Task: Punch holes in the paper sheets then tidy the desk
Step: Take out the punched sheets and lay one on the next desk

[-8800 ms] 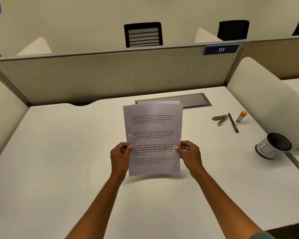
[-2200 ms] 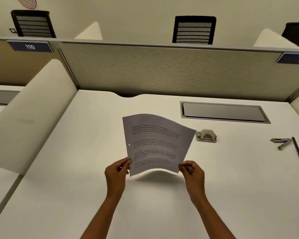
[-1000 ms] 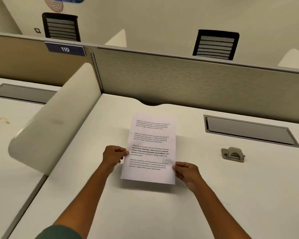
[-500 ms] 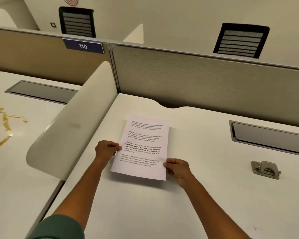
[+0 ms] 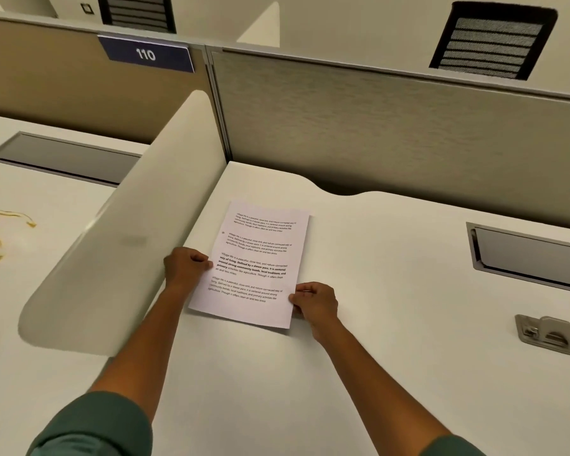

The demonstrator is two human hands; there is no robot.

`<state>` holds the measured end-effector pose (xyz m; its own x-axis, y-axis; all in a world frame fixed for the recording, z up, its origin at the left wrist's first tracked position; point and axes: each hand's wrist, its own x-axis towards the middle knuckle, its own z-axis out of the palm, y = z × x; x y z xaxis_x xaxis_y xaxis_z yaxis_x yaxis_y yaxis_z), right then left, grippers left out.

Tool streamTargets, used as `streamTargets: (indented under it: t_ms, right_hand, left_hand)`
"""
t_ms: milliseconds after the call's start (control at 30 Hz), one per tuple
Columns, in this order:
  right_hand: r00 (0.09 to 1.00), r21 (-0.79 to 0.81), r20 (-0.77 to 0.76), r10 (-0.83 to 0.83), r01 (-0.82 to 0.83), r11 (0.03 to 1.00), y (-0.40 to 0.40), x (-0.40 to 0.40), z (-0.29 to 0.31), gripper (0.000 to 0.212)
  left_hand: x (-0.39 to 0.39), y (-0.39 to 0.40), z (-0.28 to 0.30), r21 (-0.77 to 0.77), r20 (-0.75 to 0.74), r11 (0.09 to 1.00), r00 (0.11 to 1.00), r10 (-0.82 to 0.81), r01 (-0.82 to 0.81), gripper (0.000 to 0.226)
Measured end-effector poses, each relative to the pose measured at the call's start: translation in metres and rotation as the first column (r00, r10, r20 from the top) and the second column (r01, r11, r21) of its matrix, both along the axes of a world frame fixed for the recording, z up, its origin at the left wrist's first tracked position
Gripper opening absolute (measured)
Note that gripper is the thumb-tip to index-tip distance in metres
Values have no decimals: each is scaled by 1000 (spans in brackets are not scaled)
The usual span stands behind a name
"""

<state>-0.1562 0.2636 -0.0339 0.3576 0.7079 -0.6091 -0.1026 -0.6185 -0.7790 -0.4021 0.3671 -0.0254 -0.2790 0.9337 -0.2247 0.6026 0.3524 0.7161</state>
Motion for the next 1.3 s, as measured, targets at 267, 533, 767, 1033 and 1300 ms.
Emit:
streamTargets:
  t_ms: [267, 533, 767, 1033, 1300]
  right_hand:
    - [960, -13, 262, 102, -102, 995, 6, -16, -4, 13]
    - [885, -66, 414, 212, -203, 977, 6, -15, -7, 12]
    - [774, 44, 606, 182, -262, 964, -7, 1, -6, 40]
    - [481, 88, 864, 151, -438, 895, -31, 44, 10, 65]
    - [346, -2, 924, 165, -426, 905, -79, 93, 30, 79]
  left_hand:
    - [7, -4, -11, 68, -159, 997, 987, -33, 44, 6]
    - [10, -8, -12, 74, -206, 996, 978, -35, 52, 8]
    - [26, -19, -3, 108, -266, 988, 960, -82, 114, 46]
    - [91, -65, 13, 313, -399, 899, 901, -167, 306, 62]
    - [160, -114, 22, 248, -430, 826, 822, -374, 506, 87]
